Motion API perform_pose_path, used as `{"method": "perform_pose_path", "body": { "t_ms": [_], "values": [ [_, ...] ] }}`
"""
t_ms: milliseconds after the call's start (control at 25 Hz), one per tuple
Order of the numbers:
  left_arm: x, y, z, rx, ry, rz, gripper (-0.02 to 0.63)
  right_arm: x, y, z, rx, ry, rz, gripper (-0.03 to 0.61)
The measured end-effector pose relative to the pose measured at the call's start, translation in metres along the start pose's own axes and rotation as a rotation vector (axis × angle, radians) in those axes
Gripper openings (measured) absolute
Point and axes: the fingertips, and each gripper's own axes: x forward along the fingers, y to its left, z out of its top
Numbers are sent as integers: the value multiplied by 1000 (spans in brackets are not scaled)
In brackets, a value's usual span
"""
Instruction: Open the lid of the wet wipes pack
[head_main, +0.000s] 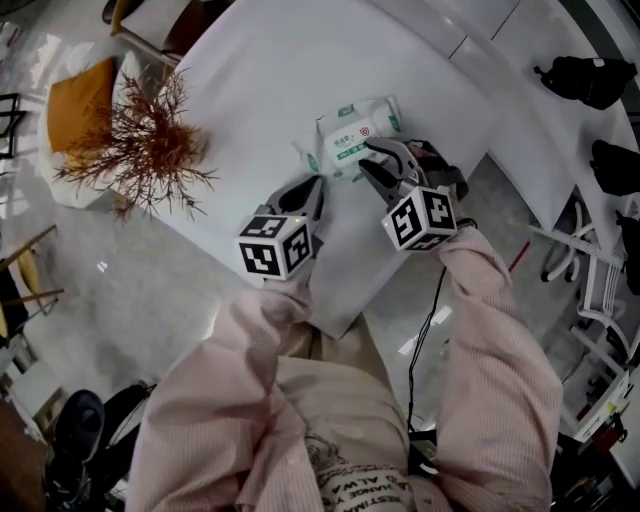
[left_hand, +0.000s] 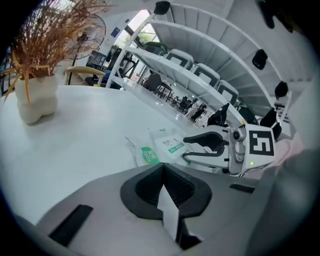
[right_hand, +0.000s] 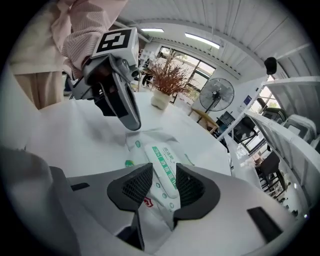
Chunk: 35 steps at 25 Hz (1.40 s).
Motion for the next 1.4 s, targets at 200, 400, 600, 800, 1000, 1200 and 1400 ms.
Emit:
{"method": "perform_pose_path", "body": {
  "t_ms": [200, 400, 600, 800, 1000, 1200, 1400],
  "values": [
    [8, 1, -3, -23, 20, -2, -2, 7, 4, 0, -107, 16, 90, 130],
    [9, 2, -5, -36, 24, -1, -2, 10, 13, -1, -210, 28, 199, 80],
    [11, 3, -6, -39, 30, 3, -2, 11, 14, -3, -193, 49, 282, 72],
    [11, 4, -7, -40, 31, 17, -2, 11, 12, 0, -178, 82, 389, 55],
    [12, 5, -8, -40, 32, 23, -2, 8, 10, 1, -147, 99, 455, 49],
    [13, 6, -9, -39, 37, 23, -2, 6, 6, 4, -113, 91, 494, 43],
    [13, 6, -10, -47, 39, 26, -2, 4, 0, 11, -87, 83, 525, 37]
  ]
}}
